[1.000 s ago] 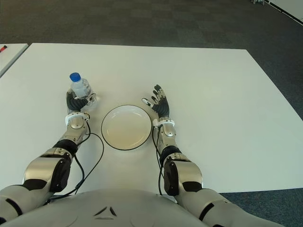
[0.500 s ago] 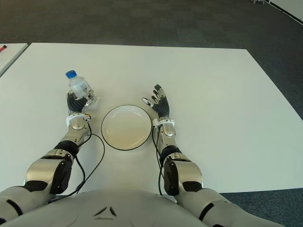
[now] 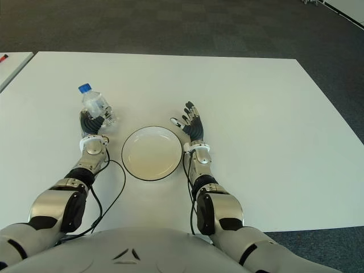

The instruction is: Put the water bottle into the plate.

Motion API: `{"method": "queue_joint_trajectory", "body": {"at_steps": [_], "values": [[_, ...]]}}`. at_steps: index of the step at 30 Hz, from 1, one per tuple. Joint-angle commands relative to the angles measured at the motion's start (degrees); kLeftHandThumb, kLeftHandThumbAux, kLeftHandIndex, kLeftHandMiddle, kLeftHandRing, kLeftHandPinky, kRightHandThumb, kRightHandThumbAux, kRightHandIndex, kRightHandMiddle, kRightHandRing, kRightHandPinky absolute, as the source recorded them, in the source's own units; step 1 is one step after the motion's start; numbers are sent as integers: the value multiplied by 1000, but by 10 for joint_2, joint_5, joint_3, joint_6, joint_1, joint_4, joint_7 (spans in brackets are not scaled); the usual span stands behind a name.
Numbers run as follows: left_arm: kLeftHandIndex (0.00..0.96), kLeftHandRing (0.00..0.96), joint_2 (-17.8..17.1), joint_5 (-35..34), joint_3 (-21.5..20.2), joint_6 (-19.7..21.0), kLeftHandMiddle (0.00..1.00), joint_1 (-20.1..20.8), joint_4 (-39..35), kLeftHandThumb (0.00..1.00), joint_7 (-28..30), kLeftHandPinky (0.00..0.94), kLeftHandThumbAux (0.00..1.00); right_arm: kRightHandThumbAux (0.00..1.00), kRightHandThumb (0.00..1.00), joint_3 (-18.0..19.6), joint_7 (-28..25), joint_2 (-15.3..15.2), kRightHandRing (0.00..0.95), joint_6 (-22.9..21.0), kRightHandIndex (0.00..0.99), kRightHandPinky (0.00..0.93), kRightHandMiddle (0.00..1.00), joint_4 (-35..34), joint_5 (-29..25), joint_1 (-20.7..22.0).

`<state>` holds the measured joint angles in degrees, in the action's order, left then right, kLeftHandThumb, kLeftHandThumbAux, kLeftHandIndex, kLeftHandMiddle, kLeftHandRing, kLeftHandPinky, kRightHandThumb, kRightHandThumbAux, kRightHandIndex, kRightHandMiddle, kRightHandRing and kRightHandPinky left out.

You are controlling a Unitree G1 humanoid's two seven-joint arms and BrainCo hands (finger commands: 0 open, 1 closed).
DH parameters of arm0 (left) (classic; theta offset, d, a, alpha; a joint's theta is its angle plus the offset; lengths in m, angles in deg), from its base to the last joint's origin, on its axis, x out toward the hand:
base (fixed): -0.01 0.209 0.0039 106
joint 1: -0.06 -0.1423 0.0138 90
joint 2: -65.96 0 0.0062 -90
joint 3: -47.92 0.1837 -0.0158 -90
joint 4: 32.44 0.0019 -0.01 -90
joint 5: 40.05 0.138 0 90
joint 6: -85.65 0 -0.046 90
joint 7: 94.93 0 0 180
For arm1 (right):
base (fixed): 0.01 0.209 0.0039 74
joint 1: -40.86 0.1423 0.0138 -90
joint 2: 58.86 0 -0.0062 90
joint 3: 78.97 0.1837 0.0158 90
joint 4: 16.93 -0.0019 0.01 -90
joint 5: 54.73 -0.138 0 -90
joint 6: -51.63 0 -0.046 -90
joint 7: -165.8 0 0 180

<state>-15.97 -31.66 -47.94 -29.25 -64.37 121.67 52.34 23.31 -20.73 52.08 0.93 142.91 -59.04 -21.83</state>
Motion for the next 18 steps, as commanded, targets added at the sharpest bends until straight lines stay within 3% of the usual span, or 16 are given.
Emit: {"method": "queue_joint_trajectory", "body": {"at_steps": [1,9,15,18], "values": [[411,745,1,-5,-5,-7,518,6,7,852,-6,753,664,866,54,4,0,1,54,-34,61,110,59,28,-3,-34],[402,795,12,-25,-18,-22,521,2,-8,853,2,805,668,867,55,5,-3,0,55,-30,64,108,61,29,-4,-35],[398,833,38,-28,-21,-24,524,-39,-121,854,-7,798,669,874,56,6,-10,-1,54,-31,64,108,59,29,-6,-35],[398,844,43,-28,-14,-52,525,-58,-161,854,14,784,668,881,56,8,-11,0,55,-31,66,111,60,29,-8,-34]]}}
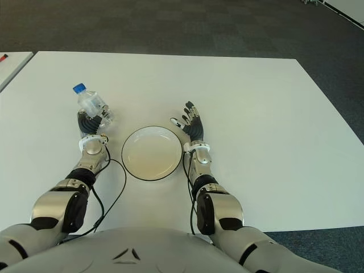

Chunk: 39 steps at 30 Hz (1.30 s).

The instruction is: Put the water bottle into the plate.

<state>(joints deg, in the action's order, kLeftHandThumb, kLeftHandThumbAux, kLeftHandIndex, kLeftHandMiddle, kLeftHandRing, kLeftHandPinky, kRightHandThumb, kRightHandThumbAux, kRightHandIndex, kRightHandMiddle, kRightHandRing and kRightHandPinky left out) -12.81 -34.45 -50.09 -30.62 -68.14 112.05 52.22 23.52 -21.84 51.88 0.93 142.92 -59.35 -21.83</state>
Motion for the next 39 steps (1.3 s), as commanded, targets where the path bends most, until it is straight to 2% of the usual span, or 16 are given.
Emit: {"method": "queue_joint_trajectory", "body": {"at_steps": [1,10,16,21,28,32,37,39], "values": [[398,848,12,0,8,-45,525,-24,-70,854,22,781,668,885,52,6,-1,2,56,-32,68,112,62,29,-5,-34],[403,856,9,15,21,-48,522,-64,-138,854,55,753,667,905,27,8,-1,3,58,-38,70,112,64,29,-7,-33],[406,855,18,11,27,-48,521,-91,-186,855,73,753,667,913,14,8,2,4,59,-38,71,114,67,28,-7,-33],[409,853,32,13,30,-52,520,-113,-227,856,77,705,666,919,7,7,3,4,62,-34,72,116,67,27,-5,-34],[409,854,45,25,44,-62,519,-143,-282,856,88,768,666,926,0,6,5,5,62,-34,70,117,67,27,-4,-35],[407,863,58,39,69,-66,519,-173,-343,855,99,821,666,928,0,5,4,5,62,-34,68,117,66,26,-4,-35],[404,862,61,38,77,-65,518,-188,-370,855,114,834,667,927,0,5,4,6,62,-34,68,116,66,26,-4,-35],[403,861,65,38,89,-58,518,-204,-404,854,128,836,667,925,2,5,5,6,62,-34,68,115,67,26,-4,-35]]}}
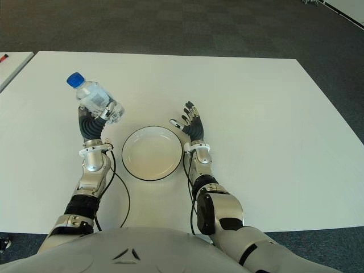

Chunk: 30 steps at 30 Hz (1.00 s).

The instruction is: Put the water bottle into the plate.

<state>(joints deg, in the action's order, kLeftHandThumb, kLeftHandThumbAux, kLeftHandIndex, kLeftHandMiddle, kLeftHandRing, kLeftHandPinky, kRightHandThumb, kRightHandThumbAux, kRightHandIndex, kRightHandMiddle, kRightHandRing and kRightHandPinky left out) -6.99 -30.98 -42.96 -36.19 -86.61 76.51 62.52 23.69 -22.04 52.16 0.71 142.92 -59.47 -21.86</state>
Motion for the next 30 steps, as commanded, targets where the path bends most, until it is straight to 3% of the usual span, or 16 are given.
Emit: {"method": "queue_joint_trajectory", "body": {"at_steps": [1,11,30], "values": [[403,861,8,4,20,1,518,-24,-60,854,29,836,667,924,3,3,7,4,62,-31,68,115,67,25,-3,-35],[402,871,18,-12,49,21,524,-66,-129,854,88,859,667,912,27,3,10,4,65,-35,73,118,71,26,-2,-34],[402,872,22,46,93,31,533,-108,-157,854,100,853,666,886,77,0,16,7,67,-35,70,115,72,25,0,-32]]}}
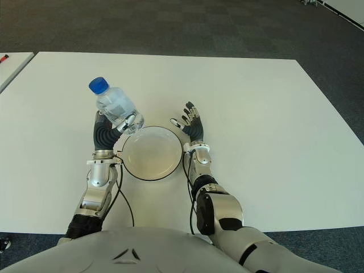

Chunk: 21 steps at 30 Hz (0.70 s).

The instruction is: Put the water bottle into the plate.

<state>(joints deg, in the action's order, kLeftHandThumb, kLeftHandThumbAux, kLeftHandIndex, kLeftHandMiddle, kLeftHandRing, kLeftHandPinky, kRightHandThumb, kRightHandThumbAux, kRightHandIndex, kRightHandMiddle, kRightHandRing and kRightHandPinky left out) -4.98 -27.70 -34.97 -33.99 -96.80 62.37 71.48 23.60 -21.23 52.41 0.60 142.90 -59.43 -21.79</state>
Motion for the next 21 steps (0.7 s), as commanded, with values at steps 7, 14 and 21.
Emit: {"method": "queue_joint_trajectory", "body": {"at_steps": [7,14,21], "values": [[403,871,-8,31,28,38,537,-12,-20,855,29,854,666,879,86,-4,16,4,66,-33,64,115,70,26,5,-33],[404,873,-16,63,40,68,540,-10,-4,855,20,864,665,886,93,-3,16,5,67,-35,67,119,72,26,4,-32],[405,875,-23,104,43,66,542,3,39,856,-2,871,665,896,105,-1,14,6,72,-35,72,124,76,26,2,-31]]}}
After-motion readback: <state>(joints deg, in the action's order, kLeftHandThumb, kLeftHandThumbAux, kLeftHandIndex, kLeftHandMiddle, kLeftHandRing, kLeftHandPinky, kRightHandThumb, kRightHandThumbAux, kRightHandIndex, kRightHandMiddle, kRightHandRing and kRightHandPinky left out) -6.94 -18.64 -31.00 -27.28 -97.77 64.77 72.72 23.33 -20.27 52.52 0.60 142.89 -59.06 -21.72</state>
